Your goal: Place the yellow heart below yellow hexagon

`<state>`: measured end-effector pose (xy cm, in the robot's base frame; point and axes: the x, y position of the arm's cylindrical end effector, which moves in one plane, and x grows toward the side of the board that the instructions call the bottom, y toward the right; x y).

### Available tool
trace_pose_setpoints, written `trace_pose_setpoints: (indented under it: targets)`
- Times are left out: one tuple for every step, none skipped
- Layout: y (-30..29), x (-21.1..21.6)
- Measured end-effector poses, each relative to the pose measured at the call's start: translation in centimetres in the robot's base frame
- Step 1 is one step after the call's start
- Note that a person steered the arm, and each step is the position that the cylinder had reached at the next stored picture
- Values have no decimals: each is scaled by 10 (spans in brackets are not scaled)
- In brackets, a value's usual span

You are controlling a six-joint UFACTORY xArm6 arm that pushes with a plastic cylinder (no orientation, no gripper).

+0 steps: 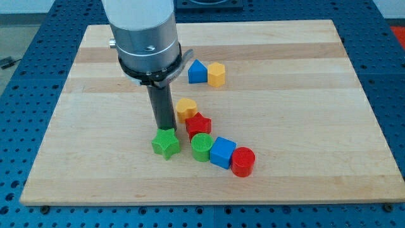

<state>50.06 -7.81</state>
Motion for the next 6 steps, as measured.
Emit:
trace_pose_setpoints:
  targets:
    - [22,-14]
    - [33,-53]
    - [45,-86]
    - [58,-104]
    - [66,-88]
    - [150,-76]
